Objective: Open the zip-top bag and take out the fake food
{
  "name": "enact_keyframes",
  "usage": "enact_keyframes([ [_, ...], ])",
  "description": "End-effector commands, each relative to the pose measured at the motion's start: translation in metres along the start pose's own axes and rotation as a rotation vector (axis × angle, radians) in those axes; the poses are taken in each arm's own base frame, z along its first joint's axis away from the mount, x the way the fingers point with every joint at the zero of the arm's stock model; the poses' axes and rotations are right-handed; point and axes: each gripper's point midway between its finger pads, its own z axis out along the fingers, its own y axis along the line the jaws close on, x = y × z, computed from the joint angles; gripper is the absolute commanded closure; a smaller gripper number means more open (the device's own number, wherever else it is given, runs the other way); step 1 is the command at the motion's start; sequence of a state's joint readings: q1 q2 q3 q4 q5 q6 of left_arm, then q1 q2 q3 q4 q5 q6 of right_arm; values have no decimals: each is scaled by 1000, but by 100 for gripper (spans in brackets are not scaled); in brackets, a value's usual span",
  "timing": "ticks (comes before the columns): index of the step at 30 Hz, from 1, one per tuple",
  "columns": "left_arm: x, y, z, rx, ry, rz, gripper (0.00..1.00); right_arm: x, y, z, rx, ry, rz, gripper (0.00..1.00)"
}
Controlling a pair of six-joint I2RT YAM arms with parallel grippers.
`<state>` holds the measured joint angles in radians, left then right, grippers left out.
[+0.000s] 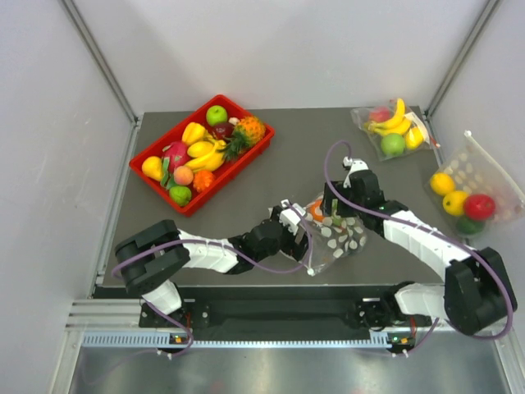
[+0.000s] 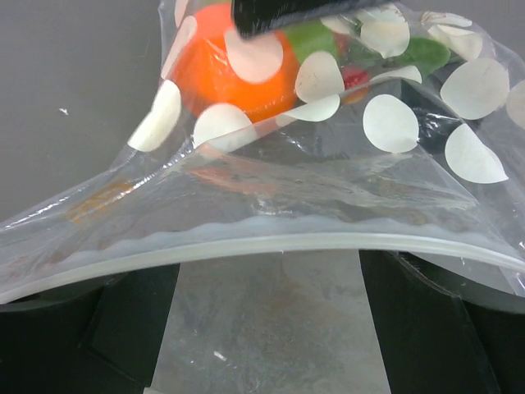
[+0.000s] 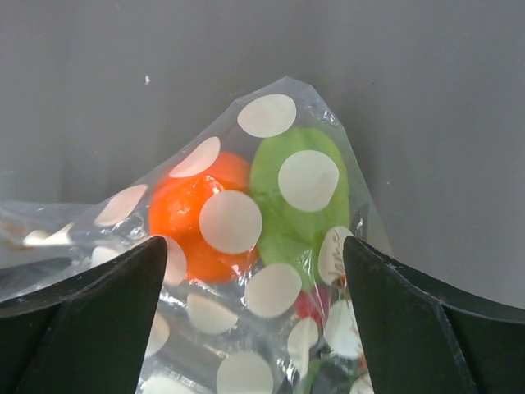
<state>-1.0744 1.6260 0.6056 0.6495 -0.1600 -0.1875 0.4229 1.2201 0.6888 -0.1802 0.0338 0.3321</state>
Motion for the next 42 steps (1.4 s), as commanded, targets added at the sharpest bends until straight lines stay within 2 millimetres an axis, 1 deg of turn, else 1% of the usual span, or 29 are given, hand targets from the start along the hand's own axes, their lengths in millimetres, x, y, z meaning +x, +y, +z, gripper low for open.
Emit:
enact_keyframes([
  [1, -29, -2, -1, -2, -106, -6, 6, -16, 8, 11, -61, -50, 17, 13],
  [4, -30, -1, 0, -6, -115, -6, 5, 2, -7, 22, -15, -8, 46, 30],
  [5, -31, 0, 0, -12, -116, -5, 5, 4, -9, 23, -6, -4, 52, 38],
  [6, -31, 1, 0, -17, -116, -2, 5, 5, -12, 24, -1, -4, 56, 41],
  [7, -30, 1, 1, -19, -118, -1, 5, 10, -15, 25, 6, 8, 58, 45],
  [8, -31, 2, 1, -23, -124, -1, 5, 10, -20, 26, 33, 4, 60, 50],
  [10, -32, 4, 3, -36, -132, 5, 4, 14, -25, 27, 52, 16, 57, 56],
  [11, -33, 5, 4, -42, -135, 5, 4, 15, -27, 27, 61, 19, 56, 62],
  [13, -32, 7, 7, -49, -133, 14, 4, 18, -30, 27, 76, 27, 50, 65],
  [14, -33, 6, 10, -50, -135, 16, 3, 21, -32, 28, 84, 34, 48, 70],
  [16, -35, 6, 13, -53, -141, 17, 3, 27, -38, 30, 111, 48, 48, 75],
  [17, -36, 5, 17, -52, -144, 18, 3, 29, -38, 30, 112, 52, 50, 81],
  [19, -39, 5, 22, -51, -151, 19, 2, 36, -41, 32, 121, 72, 51, 87],
  [20, -44, 3, 26, -48, -163, 19, 2, 38, -42, 33, 124, 76, 57, 92],
  [21, -40, 2, 30, -46, -154, 21, 2, 41, -42, 34, 126, 86, 58, 94],
  [24, -43, 3, 37, -55, -170, 18, 2, 51, -41, 36, 111, 116, 55, 98],
  [28, -45, 3, 44, -49, -175, 19, 1, 49, -38, 31, 96, 110, 55, 100],
  [30, -46, -5, 46, -9, -174, 17, 1, 47, -37, 28, 92, 103, 55, 100],
  [31, -53, -11, 44, 24, -205, 14, 1, 46, -36, 25, 88, 94, 57, 100],
  [32, -53, -15, 38, 53, -217, 8, 2, 45, -36, 24, 88, 91, 57, 100],
  [33, -56, -26, 33, 115, -237, -12, 2, 45, -36, 23, 87, 91, 56, 100],
  [34, -64, -32, 28, 147, -276, -26, 2, 45, -37, 23, 90, 92, 55, 100],
  [35, -64, -37, 21, 181, -282, -35, 2, 45, -36, 23, 89, 94, 55, 100],
  [36, -65, -47, 17, 240, -284, -45, 2, 44, -36, 23, 88, 91, 55, 100],
  [38, -68, -56, 12, 291, -299, -56, 2, 45, -36, 24, 86, 95, 53, 100],
  [40, -69, -64, 17, 317, -287, -57, 2, 43, -35, 24, 83, 91, 52, 100],
  [41, -59, -64, 23, 312, -250, -49, 2, 43, -34, 23, 82, 91, 53, 100],
  [42, -57, -66, 26, 318, -243, -43, 2, 45, -35, 23, 80, 95, 54, 100],
])
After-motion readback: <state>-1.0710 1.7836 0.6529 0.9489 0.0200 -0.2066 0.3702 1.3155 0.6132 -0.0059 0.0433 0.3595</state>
